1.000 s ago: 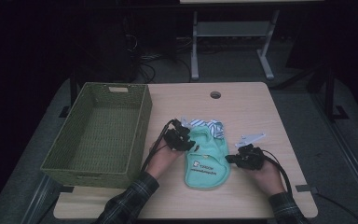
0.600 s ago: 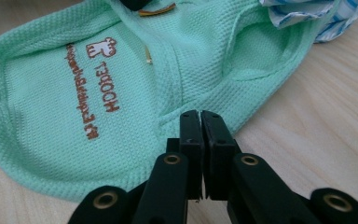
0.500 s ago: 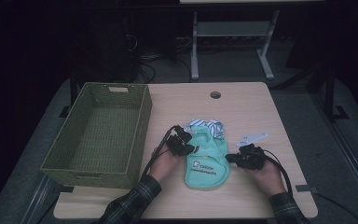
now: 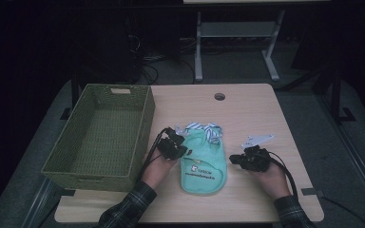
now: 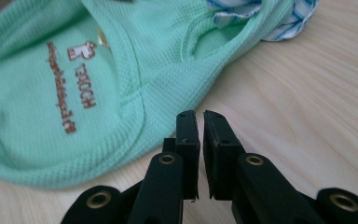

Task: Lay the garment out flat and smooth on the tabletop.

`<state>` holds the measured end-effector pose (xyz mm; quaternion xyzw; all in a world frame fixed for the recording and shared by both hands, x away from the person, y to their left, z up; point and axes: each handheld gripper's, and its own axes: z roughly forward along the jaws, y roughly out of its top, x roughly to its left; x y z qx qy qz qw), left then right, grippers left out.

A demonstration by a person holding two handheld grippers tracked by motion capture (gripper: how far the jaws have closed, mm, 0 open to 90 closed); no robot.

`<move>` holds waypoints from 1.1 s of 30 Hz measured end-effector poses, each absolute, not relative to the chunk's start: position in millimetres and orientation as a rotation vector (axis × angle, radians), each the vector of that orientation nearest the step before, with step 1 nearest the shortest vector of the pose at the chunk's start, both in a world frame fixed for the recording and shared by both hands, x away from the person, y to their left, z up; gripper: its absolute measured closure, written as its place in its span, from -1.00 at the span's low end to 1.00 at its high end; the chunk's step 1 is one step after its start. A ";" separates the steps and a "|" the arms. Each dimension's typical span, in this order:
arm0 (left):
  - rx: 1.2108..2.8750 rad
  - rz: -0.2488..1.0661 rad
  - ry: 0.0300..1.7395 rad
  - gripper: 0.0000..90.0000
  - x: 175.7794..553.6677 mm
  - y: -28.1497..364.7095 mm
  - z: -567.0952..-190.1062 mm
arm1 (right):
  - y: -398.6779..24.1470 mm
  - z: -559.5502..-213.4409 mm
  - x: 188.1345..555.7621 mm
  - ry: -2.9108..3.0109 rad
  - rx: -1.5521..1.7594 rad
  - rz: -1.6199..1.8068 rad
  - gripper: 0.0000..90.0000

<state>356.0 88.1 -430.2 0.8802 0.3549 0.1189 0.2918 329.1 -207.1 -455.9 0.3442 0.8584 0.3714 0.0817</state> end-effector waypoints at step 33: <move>2.379 0.275 0.769 0.57 326.5 81.6 -435.0 | -185.0 -454.8 325.3 2.642 0.950 1.084 1.00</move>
